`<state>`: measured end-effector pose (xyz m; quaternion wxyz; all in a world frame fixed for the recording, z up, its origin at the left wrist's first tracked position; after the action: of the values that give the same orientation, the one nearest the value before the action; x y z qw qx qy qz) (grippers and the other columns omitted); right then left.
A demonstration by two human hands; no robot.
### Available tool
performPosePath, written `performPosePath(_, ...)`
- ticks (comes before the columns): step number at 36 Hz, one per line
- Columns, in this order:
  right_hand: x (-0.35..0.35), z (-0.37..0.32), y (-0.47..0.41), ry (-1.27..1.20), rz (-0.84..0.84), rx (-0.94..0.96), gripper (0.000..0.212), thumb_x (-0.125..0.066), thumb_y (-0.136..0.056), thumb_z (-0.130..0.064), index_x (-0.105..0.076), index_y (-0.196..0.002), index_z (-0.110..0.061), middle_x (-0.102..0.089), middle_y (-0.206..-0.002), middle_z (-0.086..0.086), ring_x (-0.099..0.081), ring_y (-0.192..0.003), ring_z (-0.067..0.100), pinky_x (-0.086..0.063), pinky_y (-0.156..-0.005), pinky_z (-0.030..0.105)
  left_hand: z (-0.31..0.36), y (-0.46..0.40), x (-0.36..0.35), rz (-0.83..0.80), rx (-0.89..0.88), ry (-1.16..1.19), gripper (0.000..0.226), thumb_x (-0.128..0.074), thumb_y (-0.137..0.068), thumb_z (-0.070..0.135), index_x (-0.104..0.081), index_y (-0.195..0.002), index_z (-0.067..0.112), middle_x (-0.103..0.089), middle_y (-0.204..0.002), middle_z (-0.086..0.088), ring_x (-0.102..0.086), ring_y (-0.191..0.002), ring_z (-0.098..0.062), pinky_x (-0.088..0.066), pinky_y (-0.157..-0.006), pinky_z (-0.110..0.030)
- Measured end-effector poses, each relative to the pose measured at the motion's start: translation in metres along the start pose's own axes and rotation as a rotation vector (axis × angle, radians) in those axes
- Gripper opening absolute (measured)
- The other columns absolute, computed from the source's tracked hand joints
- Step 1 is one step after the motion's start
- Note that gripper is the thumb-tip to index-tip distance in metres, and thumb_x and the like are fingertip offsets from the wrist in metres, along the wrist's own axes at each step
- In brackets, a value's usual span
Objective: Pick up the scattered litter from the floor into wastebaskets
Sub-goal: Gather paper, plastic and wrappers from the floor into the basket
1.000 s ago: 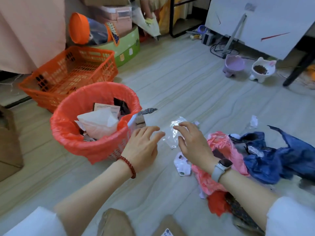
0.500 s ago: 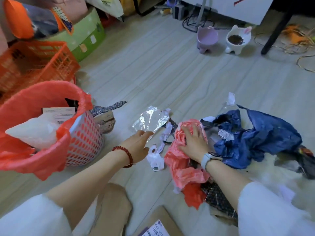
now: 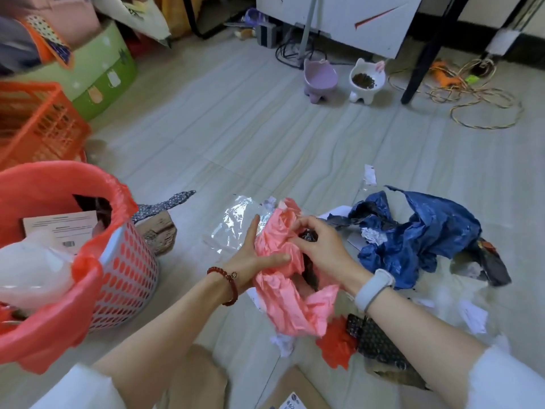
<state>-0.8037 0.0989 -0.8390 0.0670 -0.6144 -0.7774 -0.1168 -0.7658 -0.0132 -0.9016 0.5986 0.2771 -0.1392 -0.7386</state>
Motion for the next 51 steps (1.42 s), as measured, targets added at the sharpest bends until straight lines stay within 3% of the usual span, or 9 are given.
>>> performPosePath(11, 0.009, -0.029, 0.005, 0.081, 0.232, -0.015, 0.053, -0.033, -0.084, 0.017, -0.065, -0.09, -0.024, -0.063, -0.104, -0.005, -0.056, -0.075, 0.004, -0.042, -0.067, 0.007, 0.072, 0.042, 0.071, 0.322, -0.288, -0.276, 0.049, -0.054, -0.075, -0.017, -0.058, -0.113, 0.013, -0.061, -0.079, 0.005, -0.058, -0.053, 0.008, -0.047, -0.051, -0.008)
performPosePath(17, 0.015, -0.071, -0.019, -0.067, 0.347, 0.013, 0.052, -0.027, -0.08, 0.018, -0.064, -0.094, -0.016, -0.064, -0.093, 0.001, -0.054, -0.072, 0.004, -0.041, -0.064, 0.007, 0.098, 0.064, 0.061, 0.177, -0.405, -0.633, 0.047, -0.05, -0.071, -0.019, -0.064, -0.099, 0.016, -0.057, -0.102, 0.002, -0.053, -0.084, -0.003, -0.039, -0.067, 0.001)
performPosePath(22, -0.051, -0.083, -0.012, -0.093, 0.132, 0.007, 0.041, -0.035, -0.089, 0.006, -0.065, -0.077, -0.02, -0.066, -0.084, -0.005, -0.06, -0.087, 0.012, -0.047, -0.075, 0.012, 0.124, 0.081, 0.064, 0.271, -0.511, -0.375, 0.056, -0.043, -0.07, -0.023, -0.064, -0.084, 0.026, -0.063, -0.093, -0.001, -0.058, -0.072, -0.001, -0.046, -0.062, -0.008)
performPosePath(26, -0.09, -0.091, 0.009, -0.195, -0.08, 0.031, 0.02, -0.045, -0.096, -0.022, -0.056, -0.112, -0.028, -0.059, -0.115, -0.014, -0.053, -0.112, 0.001, -0.04, -0.096, 0.013, 0.127, 0.09, 0.087, 0.41, -0.478, 0.088, 0.053, -0.035, -0.074, -0.022, -0.062, -0.088, 0.02, -0.062, -0.08, -0.008, -0.059, -0.057, -0.009, -0.049, -0.052, -0.017)
performPosePath(29, -0.113, -0.105, 0.023, -0.236, -0.241, 0.111, 0.057, -0.058, -0.088, -0.016, -0.029, -0.135, -0.03, -0.047, -0.125, -0.022, -0.048, -0.109, -0.019, -0.039, -0.089, 0.004, 0.13, 0.091, 0.083, 0.351, -0.456, 0.323, 0.049, -0.027, -0.079, -0.018, -0.056, -0.098, 0.017, -0.062, -0.075, -0.009, -0.06, -0.053, -0.011, -0.05, -0.051, -0.018)
performPosePath(33, -0.117, -0.112, 0.02, -0.241, -0.245, 0.174, 0.088, -0.073, -0.072, -0.005, -0.02, -0.139, -0.026, -0.047, -0.125, -0.019, -0.051, -0.11, -0.014, -0.041, -0.086, 0.005, 0.125, 0.088, 0.07, 0.244, -0.399, 0.632, 0.046, -0.026, -0.082, -0.008, -0.056, -0.107, 0.018, -0.065, -0.098, -0.011, -0.062, -0.088, -0.024, -0.048, -0.086, -0.034)
performPosePath(39, -0.091, -0.124, -0.006, -0.008, -0.067, 0.298, 0.064, -0.067, -0.068, -0.001, -0.042, -0.115, -0.037, -0.056, -0.11, -0.01, -0.053, -0.094, -0.013, -0.039, -0.082, 0.004, 0.146, 0.091, 0.073, 0.034, -0.349, 0.365, 0.051, -0.042, -0.056, 0.003, -0.06, -0.102, 0.014, -0.063, -0.091, -0.008, -0.058, -0.08, -0.02, -0.043, -0.078, -0.031)
performPosePath(46, -0.111, -0.212, -0.035, 0.219, 0.028, 0.526, 0.056, -0.057, -0.062, -0.036, -0.045, -0.115, -0.048, -0.053, -0.107, -0.002, -0.051, -0.1, 0.01, -0.036, -0.079, 0.002, 0.208, 0.165, 0.194, 0.529, -0.534, -0.062, 0.024, -0.057, -0.071, 0.029, -0.064, -0.093, 0.027, -0.064, -0.104, 0.004, -0.06, -0.098, -0.016, -0.042, -0.082, -0.03)
performPosePath(51, -0.201, -0.263, -0.028, 0.43, -0.135, 0.683, 0.065, -0.063, -0.07, -0.036, -0.031, -0.125, -0.046, -0.049, -0.117, 0.0, -0.055, -0.1, 0.025, -0.05, -0.077, 0.039, 0.215, 0.252, 0.3, 1.06, -0.544, -0.322, 0.016, -0.06, -0.082, 0.015, -0.064, -0.098, 0.016, -0.064, -0.107, -0.012, -0.059, -0.087, -0.016, -0.045, -0.073, -0.016)
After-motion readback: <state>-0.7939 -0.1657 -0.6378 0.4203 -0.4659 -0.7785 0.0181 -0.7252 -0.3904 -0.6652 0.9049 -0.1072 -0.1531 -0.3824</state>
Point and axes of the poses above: each hand's wrist, its own y-axis away from the middle knuckle, its own x-axis out of the back of the hand, z = x × y, the point moved 10 cm from there along -y, towards the middle knuckle
